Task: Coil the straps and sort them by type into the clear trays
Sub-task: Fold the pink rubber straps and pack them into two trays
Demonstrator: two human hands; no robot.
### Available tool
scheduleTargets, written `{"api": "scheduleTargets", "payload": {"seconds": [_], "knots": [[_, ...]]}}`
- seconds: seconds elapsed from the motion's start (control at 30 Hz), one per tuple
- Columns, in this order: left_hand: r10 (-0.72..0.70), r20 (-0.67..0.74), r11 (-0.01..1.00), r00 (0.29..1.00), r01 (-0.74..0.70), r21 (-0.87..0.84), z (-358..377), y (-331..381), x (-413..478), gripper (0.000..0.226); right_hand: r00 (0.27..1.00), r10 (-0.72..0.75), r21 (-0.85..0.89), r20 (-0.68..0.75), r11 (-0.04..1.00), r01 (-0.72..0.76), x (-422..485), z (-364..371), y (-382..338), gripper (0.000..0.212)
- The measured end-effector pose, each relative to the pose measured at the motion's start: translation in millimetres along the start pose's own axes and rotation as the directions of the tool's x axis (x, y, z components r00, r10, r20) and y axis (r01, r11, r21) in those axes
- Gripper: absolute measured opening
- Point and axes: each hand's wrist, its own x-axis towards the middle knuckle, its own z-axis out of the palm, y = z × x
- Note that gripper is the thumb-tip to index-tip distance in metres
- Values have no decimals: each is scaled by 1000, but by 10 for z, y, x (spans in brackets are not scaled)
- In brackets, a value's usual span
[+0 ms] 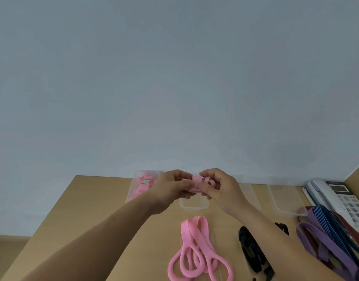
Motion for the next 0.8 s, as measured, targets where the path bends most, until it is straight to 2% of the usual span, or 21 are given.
{"api": "scheduleTargets", "payload": {"seconds": [0.07, 0.17, 0.3, 0.43, 0.53, 0.63, 0.7, 0.8], "knots": [[-37, -4, 999, 999, 37, 18, -65, -40, 14, 16, 993, -119, -256, -4, 960, 115, -1, 54, 17, 25], [-113, -3, 994, 994, 113, -6, -174, -136, 44, 23, 930, -352, -499, 106, 790, 356, 16, 159, 42, 28], [-189, -16, 978, 982, 187, -91, -316, -262, 95, 11, 868, -440, -637, 231, 605, 477, 38, 302, 163, 40], [-271, -22, 954, 962, 266, -136, -412, -422, 190, 6, 818, -500, -705, 284, 470, 532, 88, 431, 329, 35], [-322, -3, 944, 947, 321, -77, -431, -542, 292, 8, 811, -507, -695, 292, 470, 544, 104, 475, 506, 22], [-312, -32, 949, 950, 313, 44, -404, -613, 463, 8, 843, -475, -683, 255, 529, 504, 178, 441, 712, 19], [-269, -116, 951, 956, 282, 124, -383, -661, 636, 12, 879, -426, -673, 215, 587, 449, 290, 375, 869, 21], [-137, -293, 890, 946, 247, 384, -383, -775, 958, 10, 912, -357, -689, 205, 609, 393, 551, 240, 1130, 23]]}}
